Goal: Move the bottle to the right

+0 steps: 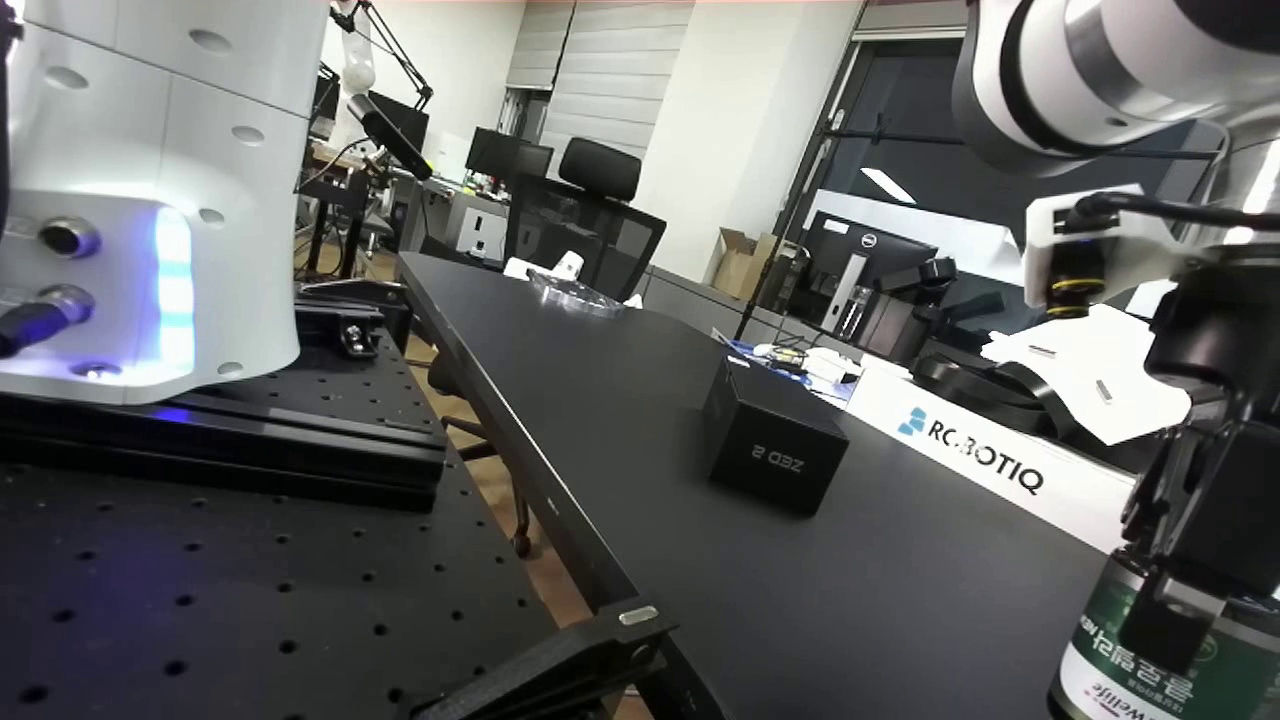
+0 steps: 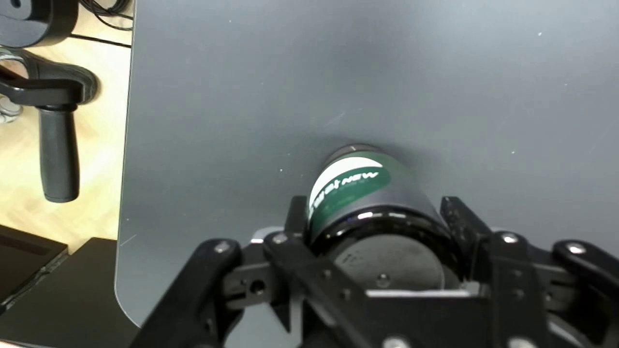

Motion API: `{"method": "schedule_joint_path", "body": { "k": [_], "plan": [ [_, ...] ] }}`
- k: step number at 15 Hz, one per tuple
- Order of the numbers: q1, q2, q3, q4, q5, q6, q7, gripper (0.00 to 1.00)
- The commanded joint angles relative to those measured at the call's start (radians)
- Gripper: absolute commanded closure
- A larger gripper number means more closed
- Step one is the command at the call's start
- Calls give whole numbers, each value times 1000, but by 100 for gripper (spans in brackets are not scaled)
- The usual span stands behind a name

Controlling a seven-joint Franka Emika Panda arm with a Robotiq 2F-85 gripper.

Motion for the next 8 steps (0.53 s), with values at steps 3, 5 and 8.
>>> {"method": "schedule_joint_path", "body": {
  "k": [3,5,8],
  "plan": [
    [25,15,-25,36,36,-17,-23,8],
    [34,-18,-39,33,31,-46,-23,1],
    [53,-133,-77,6,-5,-111,-20,0]
  ]
}}
